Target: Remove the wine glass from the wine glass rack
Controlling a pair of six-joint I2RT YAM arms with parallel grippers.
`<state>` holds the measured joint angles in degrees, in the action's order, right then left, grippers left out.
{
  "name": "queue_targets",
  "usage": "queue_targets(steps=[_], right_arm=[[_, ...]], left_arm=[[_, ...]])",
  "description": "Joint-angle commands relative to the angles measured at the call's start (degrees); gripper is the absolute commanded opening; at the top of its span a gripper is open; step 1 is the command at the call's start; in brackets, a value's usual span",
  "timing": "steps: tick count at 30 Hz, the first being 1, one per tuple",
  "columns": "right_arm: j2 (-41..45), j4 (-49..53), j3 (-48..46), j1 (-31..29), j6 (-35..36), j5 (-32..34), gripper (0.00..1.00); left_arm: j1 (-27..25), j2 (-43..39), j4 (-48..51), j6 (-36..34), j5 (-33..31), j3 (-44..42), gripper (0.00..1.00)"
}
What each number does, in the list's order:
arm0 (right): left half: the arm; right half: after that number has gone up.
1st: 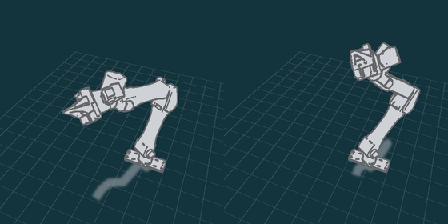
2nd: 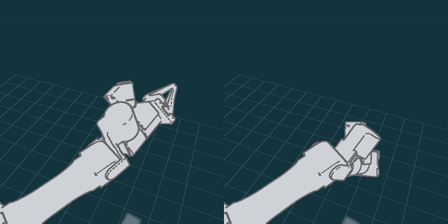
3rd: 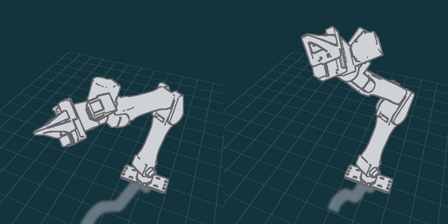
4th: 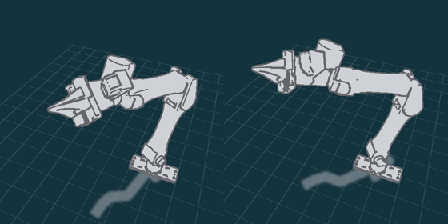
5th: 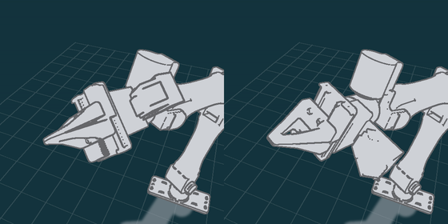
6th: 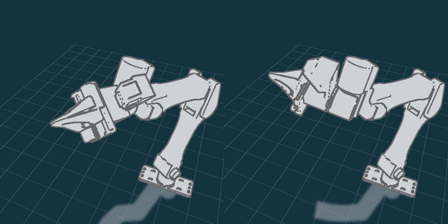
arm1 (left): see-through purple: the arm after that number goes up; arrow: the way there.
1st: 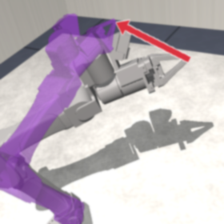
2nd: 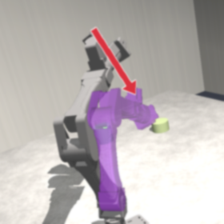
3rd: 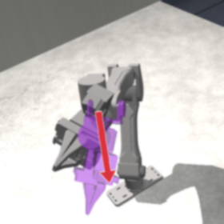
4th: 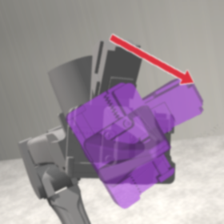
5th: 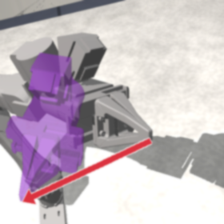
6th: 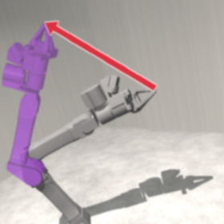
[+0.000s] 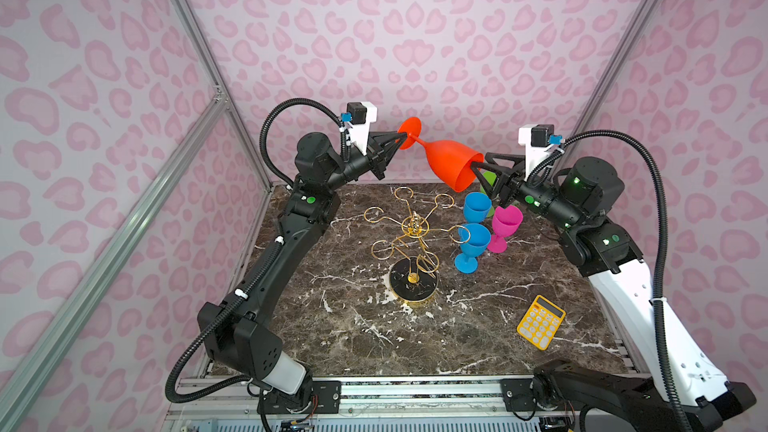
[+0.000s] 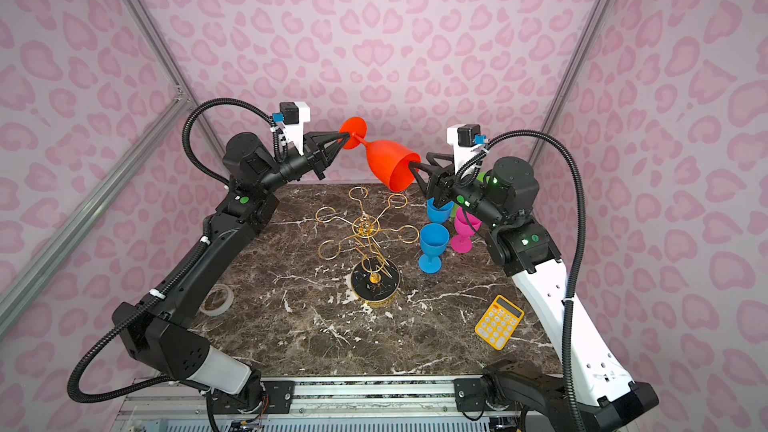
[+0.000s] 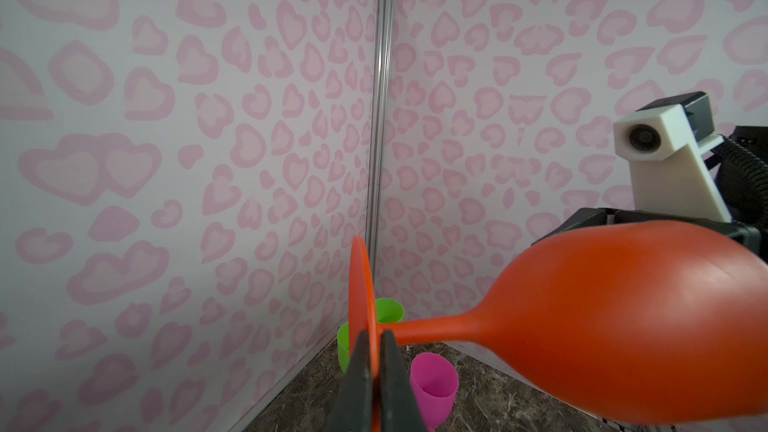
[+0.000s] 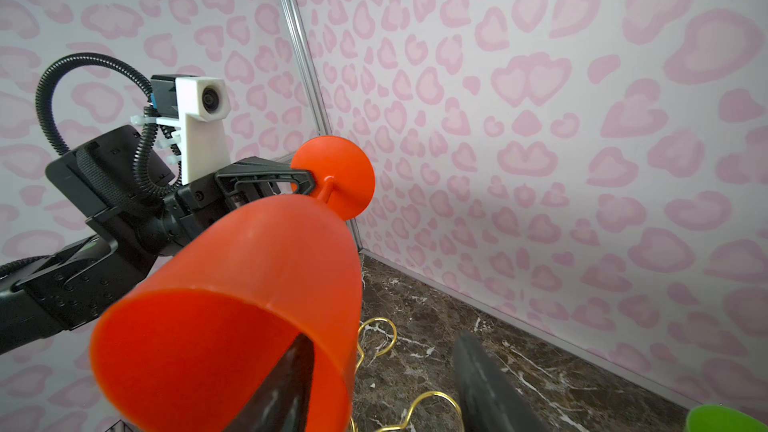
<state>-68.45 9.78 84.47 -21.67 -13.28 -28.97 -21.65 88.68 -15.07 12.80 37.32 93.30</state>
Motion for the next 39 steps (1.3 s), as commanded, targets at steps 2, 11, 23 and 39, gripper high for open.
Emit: queue_targets(steps=[2, 11, 23, 39], right_arm=[[-1.88, -2.99, 2.12, -1.89, -0.96, 0.19, 0.48], [-4.14, -0.57, 4.9, -5.03, 0.02, 2.86, 0.15], [-0.47, 12.45, 11.2, -4.86, 4.17, 13.54, 0.0], [13.51, 55.54, 19.77, 0.79, 3.88, 25.45, 0.0]], left_arm=[[0.03, 0.38, -3.3, 1.58, 0.89, 0.24, 0.03], [0.03, 0.0, -3.65, 2.04, 0.74, -0.31, 0.03], [0.1, -4.32, -3.74, -0.04, -4.6, -4.64, 0.98], [0.55, -21.52, -5.69, -10.03, -27.12, -19.51, 0.98]])
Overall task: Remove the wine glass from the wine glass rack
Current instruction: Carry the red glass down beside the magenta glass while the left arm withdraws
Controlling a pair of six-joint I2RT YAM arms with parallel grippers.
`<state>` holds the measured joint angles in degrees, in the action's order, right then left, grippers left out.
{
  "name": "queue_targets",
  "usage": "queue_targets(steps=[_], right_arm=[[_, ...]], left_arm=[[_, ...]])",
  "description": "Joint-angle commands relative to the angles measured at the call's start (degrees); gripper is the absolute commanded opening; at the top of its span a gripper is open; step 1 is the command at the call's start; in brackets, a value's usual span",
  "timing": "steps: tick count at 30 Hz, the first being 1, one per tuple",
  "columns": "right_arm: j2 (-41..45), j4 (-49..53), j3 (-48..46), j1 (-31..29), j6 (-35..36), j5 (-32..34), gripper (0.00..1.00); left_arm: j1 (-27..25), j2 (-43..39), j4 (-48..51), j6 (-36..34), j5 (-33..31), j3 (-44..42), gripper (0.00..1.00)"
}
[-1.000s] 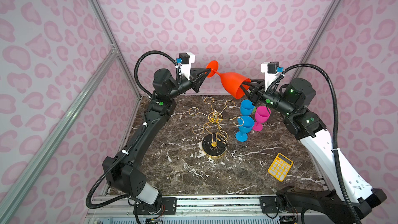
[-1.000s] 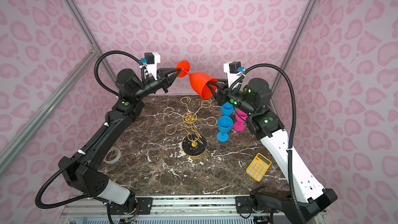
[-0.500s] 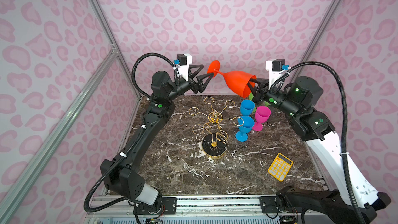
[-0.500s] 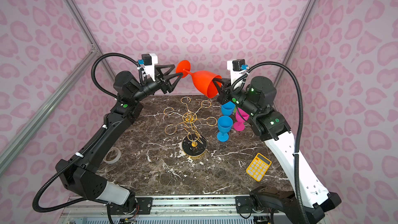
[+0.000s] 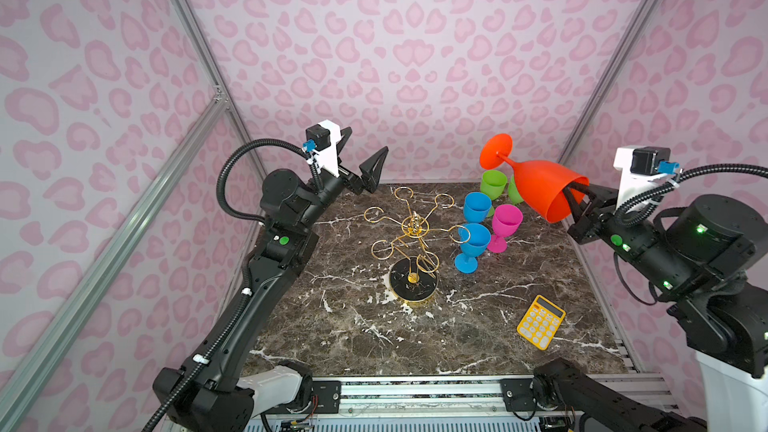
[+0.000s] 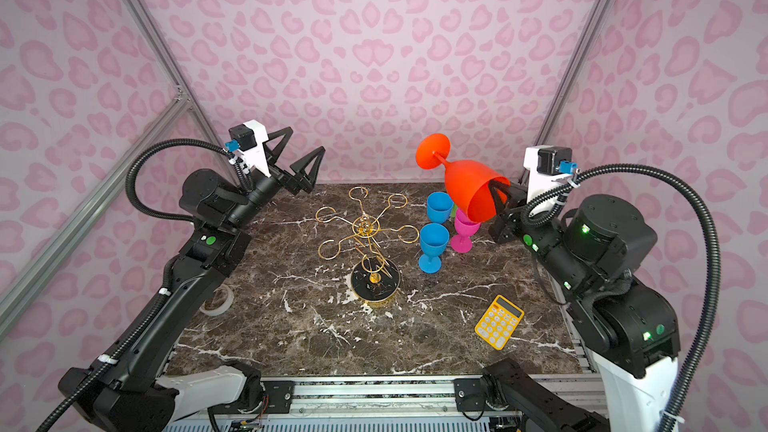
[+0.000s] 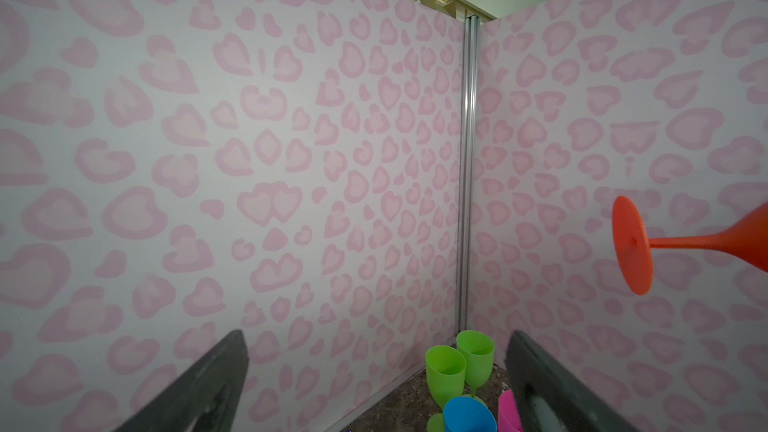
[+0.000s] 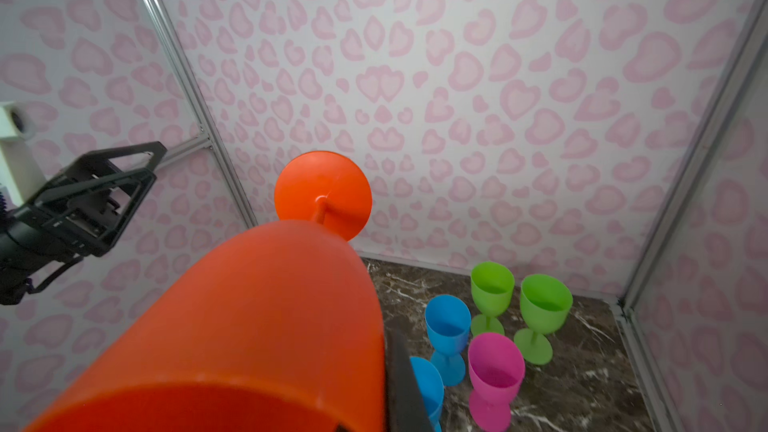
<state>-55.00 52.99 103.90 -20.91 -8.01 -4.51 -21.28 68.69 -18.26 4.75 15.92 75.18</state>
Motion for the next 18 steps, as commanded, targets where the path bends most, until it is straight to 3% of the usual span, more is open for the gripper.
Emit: queue_targets(steps=[1, 13, 18], right_arm=[[0.22, 14.42, 0.06, -0.01, -1.92, 0.47, 0.0], [3.25, 31.06, -14.0, -0.02, -7.16, -4.03, 0.0], [2.36, 34.89, -18.29, -0.14, -9.0, -1.08, 0.0]], left_arm=[[0.18, -2.15, -2.85, -2.03, -6.3, -2.0, 0.98], [0.52, -7.32, -2.92, -4.24, -9.9, -4.77, 0.98], [0.54, -8.86, -2.35, -6.7, -12.57, -5.85, 0.98]])
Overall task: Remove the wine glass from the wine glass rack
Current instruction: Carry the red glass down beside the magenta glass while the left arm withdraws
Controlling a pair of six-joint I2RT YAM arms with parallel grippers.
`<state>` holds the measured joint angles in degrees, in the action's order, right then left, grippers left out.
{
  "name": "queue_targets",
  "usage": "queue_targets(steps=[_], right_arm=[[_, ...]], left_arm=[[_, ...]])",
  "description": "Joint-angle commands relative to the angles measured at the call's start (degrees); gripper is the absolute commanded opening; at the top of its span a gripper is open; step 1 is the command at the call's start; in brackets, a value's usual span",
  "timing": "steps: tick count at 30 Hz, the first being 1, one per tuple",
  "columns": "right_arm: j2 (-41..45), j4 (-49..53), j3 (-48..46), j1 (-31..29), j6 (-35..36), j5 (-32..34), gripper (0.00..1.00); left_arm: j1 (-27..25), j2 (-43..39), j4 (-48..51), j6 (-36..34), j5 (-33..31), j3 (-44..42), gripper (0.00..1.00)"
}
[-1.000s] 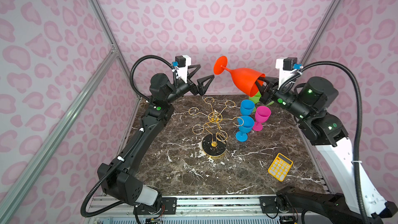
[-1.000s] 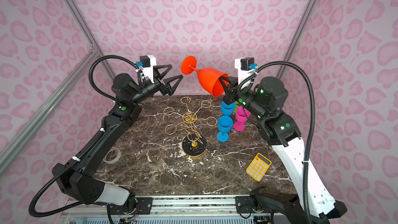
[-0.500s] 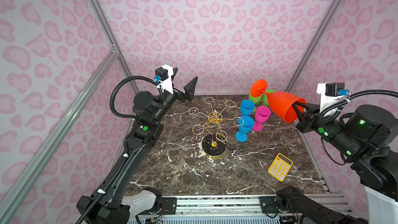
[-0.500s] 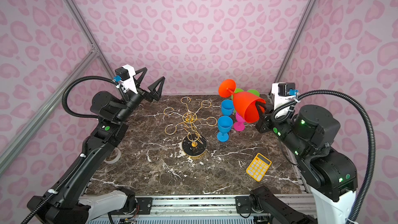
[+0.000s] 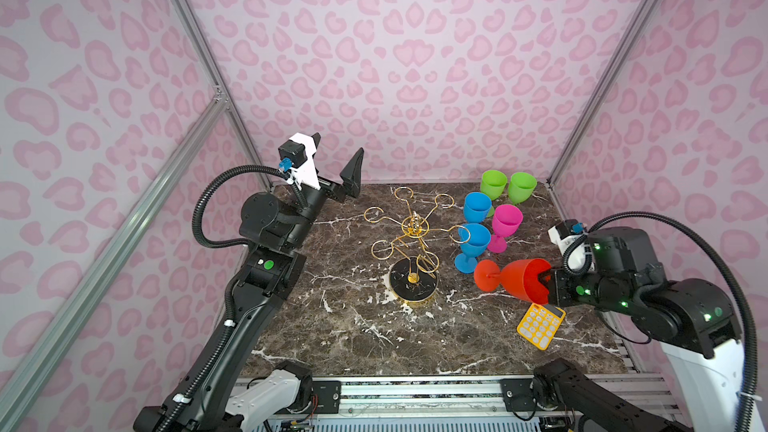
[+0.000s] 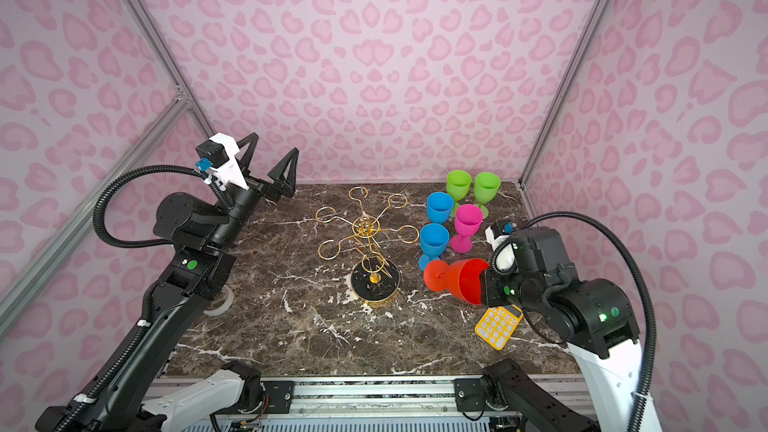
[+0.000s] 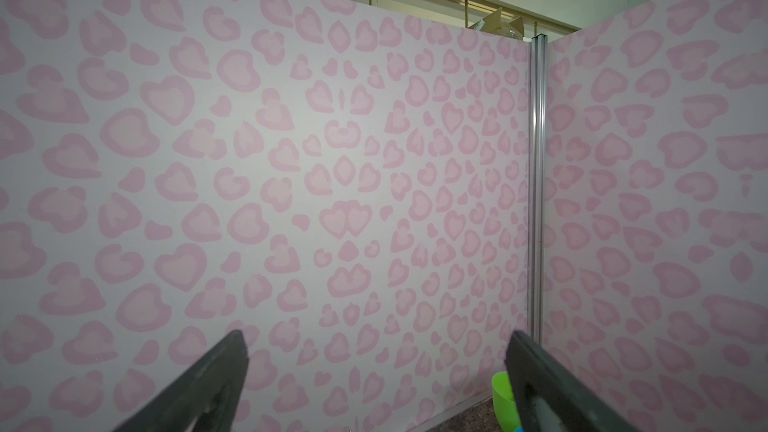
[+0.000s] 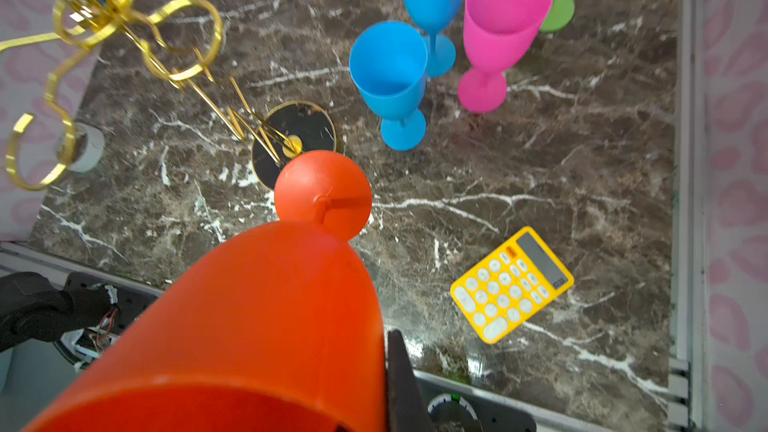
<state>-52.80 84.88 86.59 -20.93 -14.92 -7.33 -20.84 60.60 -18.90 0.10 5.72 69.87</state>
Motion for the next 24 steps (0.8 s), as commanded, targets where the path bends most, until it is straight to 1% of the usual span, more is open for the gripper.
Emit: queue_targets(steps=[1, 4, 7, 11, 14, 15, 18, 21, 24], right_arm=[[0.0, 3.3, -3.04, 0.0, -2.54, 3.14, 0.0], [-1.26, 3.32, -4.41, 0.11, -3.29, 7.93, 0.0], [-3.61, 1.59, -6.03, 1.22, -2.99, 10.26, 0.0], [-7.5, -2.61, -7.82, 6.92, 0.97, 6.26, 0.0], [-11.36, -4.64, -6.91, 10.67, 2.73, 6.4, 0.0], [-12.36, -5.73, -6.76, 11.26, 3.65, 5.59, 0.0], [-16.41, -8.04, -5.3, 12.14, 4.37, 7.46, 0.0], [-20.54, -11.37, -5.74, 15.01, 6.06, 4.4, 0.0], [-24.56, -13.12, -5.6, 16.48, 6.8, 3.69, 0.0]], left_arm=[[0.1, -1.28, -1.76, -2.49, -2.86, -0.95, 0.98], [0.23, -2.37, -1.76, -3.58, -3.6, -1.87, 0.98], [0.27, -3.18, -1.69, -4.18, -4.58, -2.45, 0.98], [0.61, -4.78, -0.19, -5.55, -5.93, -3.38, 0.98], [0.86, -6.36, -0.23, -5.94, -7.55, -4.84, 0.97], [1.05, -6.72, 0.05, -6.11, -7.52, -5.12, 0.98], [1.33, -7.85, 0.61, -6.56, -7.49, -5.96, 0.97], [1.57, -8.22, 0.77, -6.55, -8.12, -6.91, 0.97], [1.93, -8.39, 1.31, -6.28, -8.57, -7.64, 0.97]])
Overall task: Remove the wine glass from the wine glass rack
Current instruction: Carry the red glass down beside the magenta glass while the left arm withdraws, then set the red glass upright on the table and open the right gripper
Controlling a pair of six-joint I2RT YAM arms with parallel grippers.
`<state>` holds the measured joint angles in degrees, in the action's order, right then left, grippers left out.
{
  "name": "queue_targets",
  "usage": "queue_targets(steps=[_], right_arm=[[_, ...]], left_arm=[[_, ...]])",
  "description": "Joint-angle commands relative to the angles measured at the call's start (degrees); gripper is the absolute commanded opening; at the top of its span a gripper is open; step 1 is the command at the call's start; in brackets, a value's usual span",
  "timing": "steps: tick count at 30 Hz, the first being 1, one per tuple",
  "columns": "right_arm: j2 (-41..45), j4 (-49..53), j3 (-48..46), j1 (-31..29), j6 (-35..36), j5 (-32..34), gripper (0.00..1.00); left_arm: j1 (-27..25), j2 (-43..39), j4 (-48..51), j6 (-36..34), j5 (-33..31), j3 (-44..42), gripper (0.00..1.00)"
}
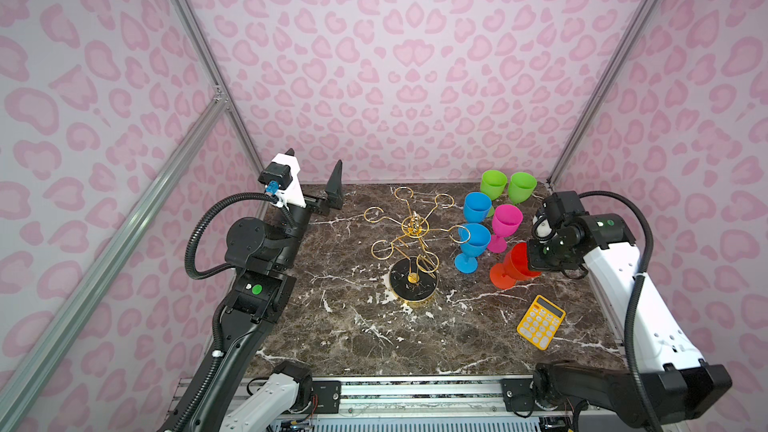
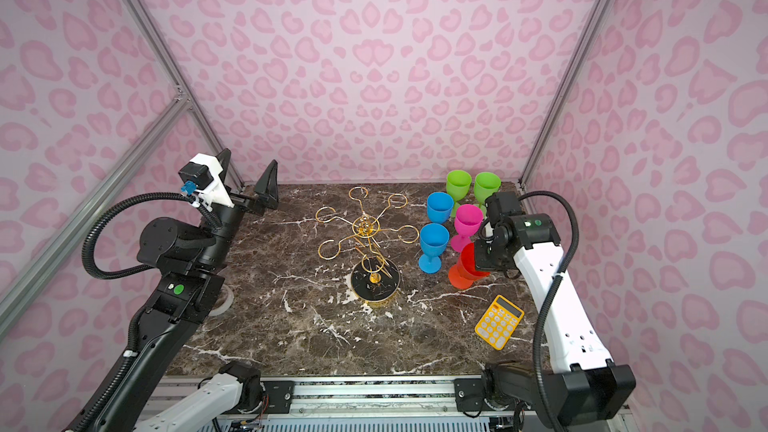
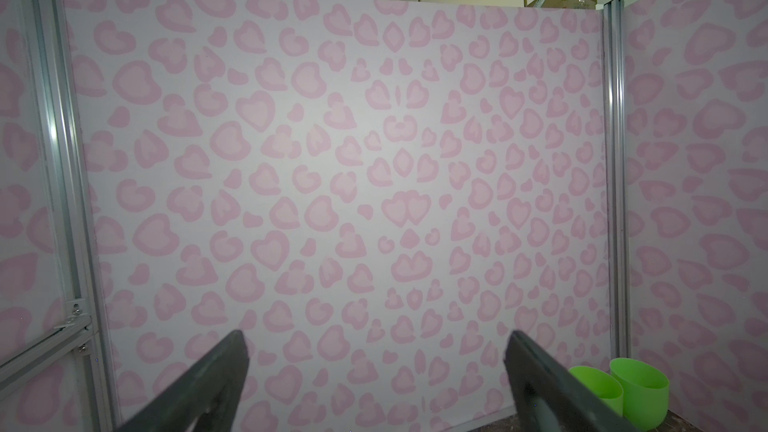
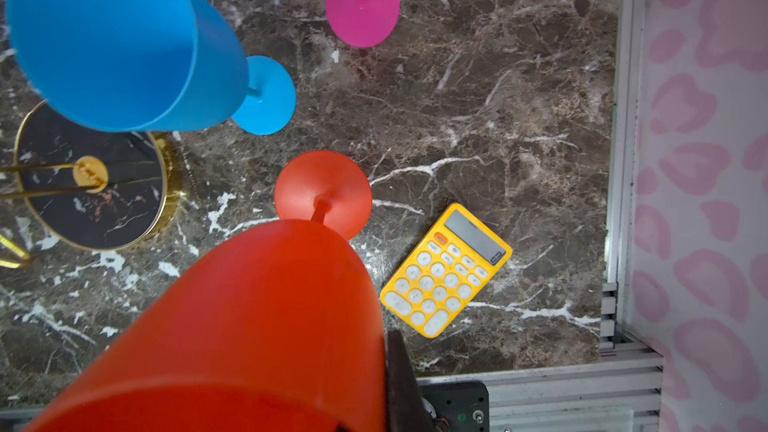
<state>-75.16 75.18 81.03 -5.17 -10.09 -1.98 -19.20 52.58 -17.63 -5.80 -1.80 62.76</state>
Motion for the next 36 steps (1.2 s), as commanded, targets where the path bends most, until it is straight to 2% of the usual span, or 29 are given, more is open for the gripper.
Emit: queue_targets(steps=[1, 6, 12, 17, 19, 21, 24, 26, 28, 31, 36], right_arm=[[-3.71, -3.42, 0.36, 1.13, 2.42, -1.38, 0.0], [-9.98, -3.1, 1.58, 1.86, 4.11, -1.64, 0.0], [-15.57, -4.17, 3.13, 1.84, 3.94, 1.73, 0.0], [-18.04, -5.65, 3.56, 1.65, 3.78, 2.32, 0.01], [-18.42, -6.17, 3.58, 1.55, 3.77, 2.16, 0.05], [-18.71, -6.66, 3.6, 1.52, 3.67, 1.81, 0.14], [-18.88, -7.06, 3.6, 1.44, 3.62, 0.92, 0.16], [-18.89, -6.74, 5.63, 1.47, 3.61, 1.07, 0.23], [-18.47, -6.15, 6.57, 1.48, 3.58, 1.1, 0.25], [-16.16, -5.68, 9.23, 1.44, 3.44, 0.1, 0.28], [-9.16, -7.24, 15.36, 1.55, 2.57, -0.76, 0.44]], left_arm=[[0.6, -0.54, 0.05, 0.14, -1.27, -0.98, 0.97], [1.9, -1.68, -0.32, 2.0, -1.14, -2.98, 0.97], [2.67, -2.43, 0.29, 2.67, -1.96, -4.73, 0.97], [3.3, -3.05, 0.27, 2.99, -2.62, -6.94, 0.97], [3.98, -3.44, 0.49, 3.37, -2.77, -7.83, 0.97], [4.9, -4.02, 0.4, 4.31, -2.73, -9.09, 0.97], [5.93, -4.65, 0.37, 5.39, -2.64, -10.73, 0.97], [6.52, -5.03, 0.33, 5.92, -2.66, -11.79, 0.97], [6.93, -5.37, 0.14, 6.24, -2.77, -12.6, 0.97], [7.58, -5.52, 0.05, 6.59, -3.12, -13.56, 0.97], [9.29, -5.86, -0.59, 8.48, -3.6, -16.5, 0.97]])
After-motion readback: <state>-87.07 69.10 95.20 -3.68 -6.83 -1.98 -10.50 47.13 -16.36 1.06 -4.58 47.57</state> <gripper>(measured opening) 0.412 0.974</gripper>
